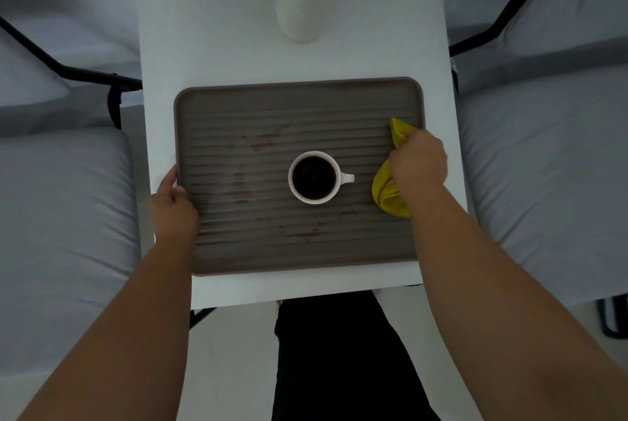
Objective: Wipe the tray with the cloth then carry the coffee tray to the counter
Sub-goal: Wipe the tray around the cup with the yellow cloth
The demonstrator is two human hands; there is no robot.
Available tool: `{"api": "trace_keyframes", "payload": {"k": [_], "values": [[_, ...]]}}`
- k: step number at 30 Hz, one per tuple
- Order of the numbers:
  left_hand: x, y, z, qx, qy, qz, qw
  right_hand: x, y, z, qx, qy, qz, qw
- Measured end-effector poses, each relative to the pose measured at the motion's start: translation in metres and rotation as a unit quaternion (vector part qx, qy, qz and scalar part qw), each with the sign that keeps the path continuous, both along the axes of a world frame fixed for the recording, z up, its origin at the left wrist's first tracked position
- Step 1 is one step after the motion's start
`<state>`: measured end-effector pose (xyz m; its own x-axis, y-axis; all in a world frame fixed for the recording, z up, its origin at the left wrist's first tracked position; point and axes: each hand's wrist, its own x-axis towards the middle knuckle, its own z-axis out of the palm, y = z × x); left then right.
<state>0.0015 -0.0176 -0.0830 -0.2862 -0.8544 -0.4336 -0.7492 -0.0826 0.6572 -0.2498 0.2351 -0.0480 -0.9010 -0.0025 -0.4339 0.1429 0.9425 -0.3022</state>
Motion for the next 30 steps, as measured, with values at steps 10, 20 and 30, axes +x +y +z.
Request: {"api": "trace_keyframes", "payload": {"k": [10, 20, 30], "values": [[-0.001, 0.001, 0.001, 0.008, -0.004, 0.022, 1.0, 0.019, 0.001, -0.001, -0.034, -0.012, 0.107, 0.994], [-0.003, 0.002, 0.002, 0.021, -0.015, 0.042, 0.999, 0.085, 0.037, 0.0, 0.033, -0.06, 0.218, 0.974], [-0.025, 0.043, 0.034, -0.077, -0.129, 0.098, 0.984, 0.071, 0.015, 0.023, -0.205, -0.095, 0.088, 0.97]]}}
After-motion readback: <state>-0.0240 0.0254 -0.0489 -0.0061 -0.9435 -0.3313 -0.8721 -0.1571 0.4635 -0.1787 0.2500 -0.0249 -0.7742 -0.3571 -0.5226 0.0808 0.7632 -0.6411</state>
